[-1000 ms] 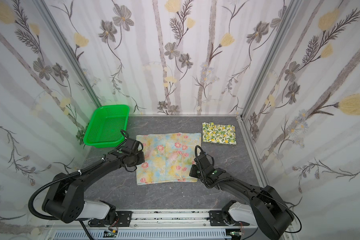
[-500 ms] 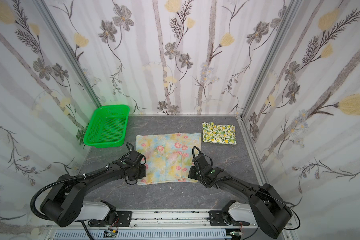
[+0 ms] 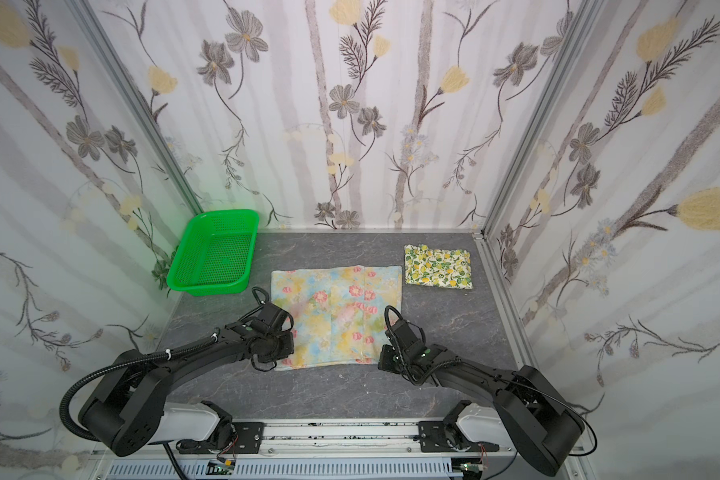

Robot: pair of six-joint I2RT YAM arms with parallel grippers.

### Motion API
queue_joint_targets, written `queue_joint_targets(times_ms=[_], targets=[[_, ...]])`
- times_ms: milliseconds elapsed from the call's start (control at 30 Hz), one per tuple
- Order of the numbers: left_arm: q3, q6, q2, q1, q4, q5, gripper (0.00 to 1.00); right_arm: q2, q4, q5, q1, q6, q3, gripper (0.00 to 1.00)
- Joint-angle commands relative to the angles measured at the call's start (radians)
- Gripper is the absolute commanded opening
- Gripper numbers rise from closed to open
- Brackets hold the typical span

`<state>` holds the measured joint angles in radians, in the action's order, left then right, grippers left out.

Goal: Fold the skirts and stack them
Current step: 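Grasp the floral skirt's near edge with both grippers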

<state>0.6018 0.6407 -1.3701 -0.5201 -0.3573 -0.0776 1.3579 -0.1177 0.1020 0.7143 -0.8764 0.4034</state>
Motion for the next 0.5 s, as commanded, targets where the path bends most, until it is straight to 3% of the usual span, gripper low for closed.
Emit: queue_joint_targets(times_ms=[0,267,467], targets=[[-0.008,0.008,-0.016,0.0,-0.023,0.037,0.0,-0.031,0.016,-0.026,-0.001,-0.04,-0.023,0.0],[-0.023,0.024,0.01,-0.001,-0.023,0.018,0.0,-0.023,-0.064,-0.1,-0.01,-0.035,-0.005,0.0],[-0.045,0.062,0.019,-0.021,-0.023,0.0,0.0,0.057,-0.074,-0.103,-0.097,0.019,0.056,0.0]])
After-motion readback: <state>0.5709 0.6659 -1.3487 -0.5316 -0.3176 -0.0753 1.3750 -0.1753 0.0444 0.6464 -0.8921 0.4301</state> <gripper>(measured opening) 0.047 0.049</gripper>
